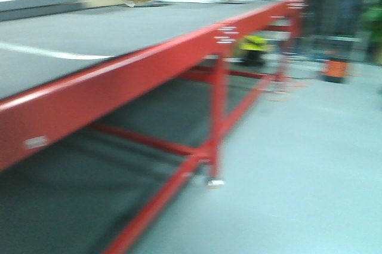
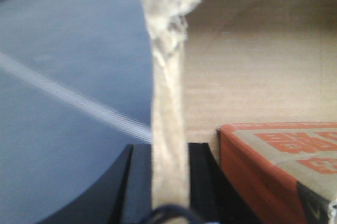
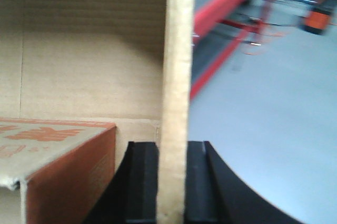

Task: Stack two boxes on right shelf middle
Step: 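Carry the box stack in both grippers while driving to the steel shelf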

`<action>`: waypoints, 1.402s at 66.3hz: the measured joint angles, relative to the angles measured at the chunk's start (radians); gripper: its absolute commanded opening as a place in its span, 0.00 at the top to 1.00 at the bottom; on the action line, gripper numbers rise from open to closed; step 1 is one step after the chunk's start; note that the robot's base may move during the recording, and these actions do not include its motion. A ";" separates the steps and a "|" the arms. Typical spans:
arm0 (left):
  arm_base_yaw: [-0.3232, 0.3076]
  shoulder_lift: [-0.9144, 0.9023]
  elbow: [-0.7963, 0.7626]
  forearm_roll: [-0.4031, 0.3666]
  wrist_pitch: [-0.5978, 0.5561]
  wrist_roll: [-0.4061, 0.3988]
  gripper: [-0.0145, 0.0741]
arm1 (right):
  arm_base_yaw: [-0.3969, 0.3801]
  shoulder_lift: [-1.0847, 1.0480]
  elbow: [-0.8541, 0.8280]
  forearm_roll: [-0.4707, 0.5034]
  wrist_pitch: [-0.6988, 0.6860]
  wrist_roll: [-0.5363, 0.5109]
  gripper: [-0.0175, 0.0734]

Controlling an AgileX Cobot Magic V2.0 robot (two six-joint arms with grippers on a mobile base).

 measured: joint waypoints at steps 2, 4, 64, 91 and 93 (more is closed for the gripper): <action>0.000 0.000 0.000 0.000 0.000 0.000 0.96 | 0.000 0.000 0.000 0.000 0.000 0.000 0.99; 0.000 0.000 0.000 0.000 0.000 0.000 0.96 | 0.000 0.000 0.000 0.000 0.000 0.000 0.99; 0.000 0.002 0.000 -0.002 -0.002 -0.002 0.96 | 0.000 -0.001 0.000 0.000 0.002 0.000 0.99; 0.000 0.002 0.000 -0.002 -0.002 -0.002 0.96 | 0.000 -0.001 0.000 0.000 0.002 0.000 0.99; 0.000 0.002 0.000 -0.002 -0.002 -0.002 0.96 | 0.000 -0.001 0.000 0.000 0.002 0.000 0.99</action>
